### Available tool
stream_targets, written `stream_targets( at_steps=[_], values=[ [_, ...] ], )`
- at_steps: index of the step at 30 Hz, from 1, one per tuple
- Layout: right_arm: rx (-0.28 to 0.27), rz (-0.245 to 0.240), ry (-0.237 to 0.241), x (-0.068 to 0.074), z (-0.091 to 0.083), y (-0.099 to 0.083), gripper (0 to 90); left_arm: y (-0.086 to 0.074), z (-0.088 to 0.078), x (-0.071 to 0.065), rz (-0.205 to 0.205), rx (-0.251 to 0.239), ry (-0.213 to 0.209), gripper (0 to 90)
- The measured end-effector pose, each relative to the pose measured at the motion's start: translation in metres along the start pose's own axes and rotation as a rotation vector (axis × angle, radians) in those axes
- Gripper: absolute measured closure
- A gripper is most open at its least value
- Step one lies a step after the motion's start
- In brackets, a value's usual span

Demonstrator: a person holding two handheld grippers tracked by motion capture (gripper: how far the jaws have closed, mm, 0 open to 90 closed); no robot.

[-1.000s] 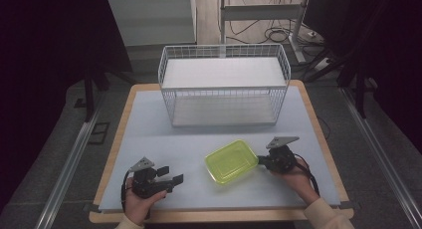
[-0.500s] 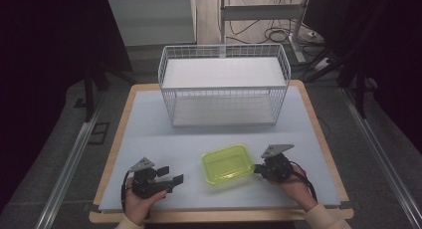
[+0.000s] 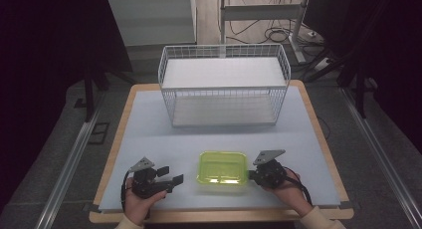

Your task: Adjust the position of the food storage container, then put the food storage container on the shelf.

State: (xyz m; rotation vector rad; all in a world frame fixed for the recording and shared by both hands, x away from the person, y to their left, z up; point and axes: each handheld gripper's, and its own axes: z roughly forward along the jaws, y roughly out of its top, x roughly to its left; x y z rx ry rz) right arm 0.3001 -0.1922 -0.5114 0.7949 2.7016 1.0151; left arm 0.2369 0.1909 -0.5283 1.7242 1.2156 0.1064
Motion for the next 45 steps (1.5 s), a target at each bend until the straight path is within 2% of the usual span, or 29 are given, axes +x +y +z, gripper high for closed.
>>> stream_targets(
  at_steps=[3, 9, 12, 13, 20, 25, 30, 32, 33, 34, 38, 39, 42, 45],
  values=[
    [0.001, 0.004, 0.0, 0.002, 0.003, 0.003, 90.0, 0.0, 0.001, 0.0, 0.003, 0.003, 0.001, 22.4],
    [0.007, -0.017, -0.016, 0.007, 0.011, 0.01, 89.9, 0.0, 0.0, 0.001, 0.001, 0.003, 0.0, 22.4],
    [-0.006, -0.009, -0.027, 0.005, 0.01, 0.01, 89.5, 0.0, 0.0, 0.001, 0.001, 0.004, 0.0, 22.4],
    [-0.017, 0.017, -0.033, 0.001, 0.008, 0.01, 89.1, 0.0, 0.001, 0.0, 0.002, 0.009, 0.0, 22.4],
    [-0.048, 0.051, -0.037, -0.006, -0.002, 0.005, 88.9, 0.0, 0.0, 0.001, -0.003, 0.0, 0.0, 22.4],
    [-0.083, 0.1, -0.034, -0.012, -0.022, -0.009, 88.9, 0.001, -0.001, 0.001, -0.006, 0.001, -0.004, 22.5],
    [-0.104, 0.145, -0.023, -0.016, -0.031, -0.017, 87.3, 0.002, -0.001, 0.001, -0.009, 0.0, -0.003, 22.5],
    [-0.117, 0.185, 0.01, -0.017, -0.033, -0.02, 77.5, 0.002, -0.002, 0.0, -0.004, -0.001, 0.003, 22.6],
    [-0.117, 0.185, 0.01, -0.017, -0.033, -0.02, 77.5, 0.002, -0.002, 0.0, -0.004, -0.001, 0.003, 22.6],
    [-0.133, 0.24, 0.043, -0.019, -0.033, -0.021, 62.1, 0.003, -0.003, -0.001, 0.001, -0.001, 0.003, 22.6],
    [-0.156, 0.291, 0.067, -0.019, -0.034, -0.021, 41.5, 0.008, -0.005, -0.001, 0.004, 0.004, -0.023, 28.1],
    [-0.164, 0.314, 0.088, -0.02, -0.035, -0.022, 37.6, 0.009, -0.005, -0.002, 0.006, 0.006, -0.023, 28.4],
    [-0.173, 0.351, 0.13, -0.02, -0.036, -0.023, 35.6, 0.011, -0.005, -0.002, -0.006, 0.021, -0.042, 31.0],
    [-0.199, 0.358, 0.129, -0.018, -0.039, -0.023, 32.9, 0.013, -0.003, -0.003, -0.025, 0.048, -0.058, 33.5]
  ],
)
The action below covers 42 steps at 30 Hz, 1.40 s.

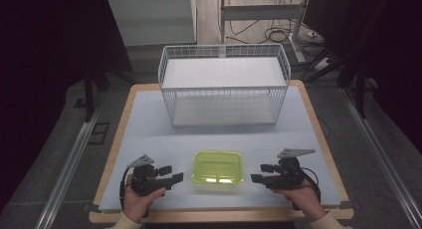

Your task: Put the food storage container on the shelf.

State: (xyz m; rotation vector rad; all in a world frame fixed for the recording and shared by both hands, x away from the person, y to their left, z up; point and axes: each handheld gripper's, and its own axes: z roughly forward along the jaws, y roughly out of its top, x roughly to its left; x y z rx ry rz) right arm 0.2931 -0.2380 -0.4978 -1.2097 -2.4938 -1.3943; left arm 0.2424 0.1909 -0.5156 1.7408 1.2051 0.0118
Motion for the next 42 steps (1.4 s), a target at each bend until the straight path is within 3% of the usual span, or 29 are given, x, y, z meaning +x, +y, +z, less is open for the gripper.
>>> stream_targets(
  at_steps=[3, 6, 10, 12, 16, 23, 28, 34, 36, 42],
  values=[
    [-0.012, 0.022, 0.023, 0.002, 0.0, 0.002, 33.2, 0.003, 0.004, 0.0, -0.029, 0.023, -0.043, 34.6],
    [-0.013, 0.004, 0.033, 0.004, 0.002, 0.002, 35.2, 0.006, 0.007, -0.002, -0.038, 0.033, -0.062, 35.1],
    [-0.029, 0.045, 0.058, 0.007, 0.007, 0.004, 38.9, 0.011, 0.015, -0.002, -0.069, 0.048, -0.089, 35.7],
    [-0.04, 0.112, 0.059, 0.007, 0.012, 0.006, 39.3, 0.013, 0.02, 0.0, -0.106, 0.058, -0.11, 36.5],
    [-0.029, 0.174, 0.077, 0.004, 0.02, 0.007, 42.9, 0.016, 0.026, 0.001, -0.13, 0.066, -0.126, 38.2],
    [-0.029, 0.229, 0.102, 0.003, 0.028, 0.01, 47.7, 0.02, 0.033, 0.003, -0.152, 0.08, -0.142, 41.5],
    [-0.009, 0.266, 0.112, -0.002, 0.038, 0.013, 55.2, 0.023, 0.041, 0.005, -0.177, 0.093, -0.16, 47.9],
    [0.003, 0.287, 0.134, -0.005, 0.043, 0.015, 62.0, 0.025, 0.048, 0.005, -0.177, 0.116, -0.155, 63.5],
    [0.023, 0.287, 0.15, -0.004, 0.046, 0.014, 68.6, 0.024, 0.051, 0.006, -0.182, 0.129, -0.158, 68.9],
    [0.019, 0.301, 0.153, -0.006, 0.046, 0.015, 72.0, 0.024, 0.053, 0.008, -0.207, 0.134, -0.192, 73.6]
  ],
)
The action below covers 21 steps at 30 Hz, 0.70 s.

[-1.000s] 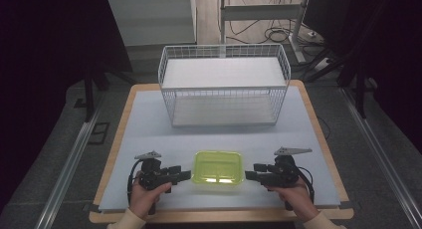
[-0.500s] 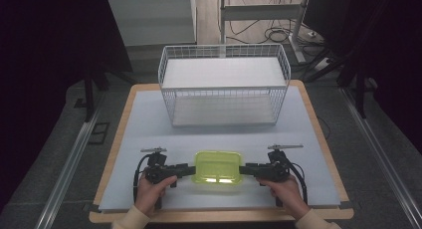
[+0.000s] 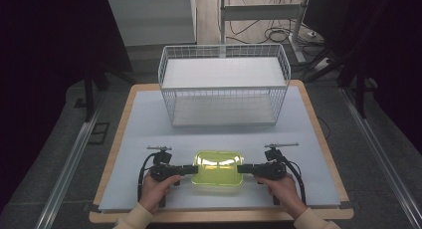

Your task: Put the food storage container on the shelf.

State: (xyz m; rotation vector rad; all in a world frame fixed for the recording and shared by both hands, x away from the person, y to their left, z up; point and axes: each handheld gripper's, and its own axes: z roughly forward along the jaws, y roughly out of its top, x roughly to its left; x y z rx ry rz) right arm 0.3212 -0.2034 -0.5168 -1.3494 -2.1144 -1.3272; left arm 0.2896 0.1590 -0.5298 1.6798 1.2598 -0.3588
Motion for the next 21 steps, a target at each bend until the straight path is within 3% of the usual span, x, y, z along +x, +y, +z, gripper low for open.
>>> stream_targets(
  at_steps=[6, 7, 9, 11, 21],
  values=[
    [-0.015, 0.003, 0.015, 0.001, -0.005, 0.002, 77.9, 0.0, -0.003, -0.004, 0.013, -0.013, -0.021, 78.5],
    [-0.023, 0.004, 0.019, 0.002, -0.007, 0.002, 79.4, -0.001, -0.003, -0.007, 0.038, -0.009, -0.002, 79.4],
    [-0.035, -0.009, 0.017, 0.003, -0.009, 0.004, 81.5, -0.001, -0.003, -0.009, 0.044, -0.005, 0.007, 80.6],
    [-0.041, -0.013, 0.015, 0.004, -0.01, 0.004, 81.7, -0.002, -0.002, -0.012, 0.064, -0.007, 0.021, 80.9],
    [-0.063, -0.035, 0.029, 0.01, -0.016, 0.007, 81.8, -0.001, -0.008, -0.019, 0.081, -0.032, 0.006, 80.9]
  ],
)
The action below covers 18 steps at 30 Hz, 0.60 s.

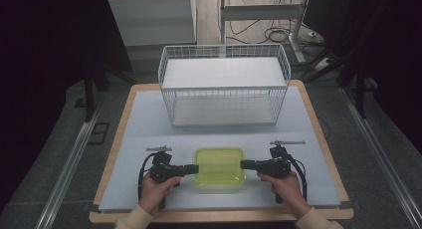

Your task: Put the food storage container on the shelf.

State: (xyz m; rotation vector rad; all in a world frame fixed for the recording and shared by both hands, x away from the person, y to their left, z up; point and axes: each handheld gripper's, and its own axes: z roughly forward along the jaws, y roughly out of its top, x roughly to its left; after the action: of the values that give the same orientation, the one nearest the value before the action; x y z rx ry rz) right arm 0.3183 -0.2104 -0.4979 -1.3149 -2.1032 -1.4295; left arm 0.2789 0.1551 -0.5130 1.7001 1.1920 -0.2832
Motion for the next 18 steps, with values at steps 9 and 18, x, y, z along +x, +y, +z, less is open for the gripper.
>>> stream_targets(
  at_steps=[9, 18],
  values=[
    [-0.02, -0.022, 0.002, 0.005, -0.003, 0.003, 81.8, 0.003, -0.004, -0.004, 0.01, -0.015, -0.006, 80.9],
    [-0.041, -0.054, 0.0, 0.011, -0.009, 0.009, 81.9, 0.01, -0.006, -0.009, 0.026, -0.028, -0.009, 80.9]
  ],
)
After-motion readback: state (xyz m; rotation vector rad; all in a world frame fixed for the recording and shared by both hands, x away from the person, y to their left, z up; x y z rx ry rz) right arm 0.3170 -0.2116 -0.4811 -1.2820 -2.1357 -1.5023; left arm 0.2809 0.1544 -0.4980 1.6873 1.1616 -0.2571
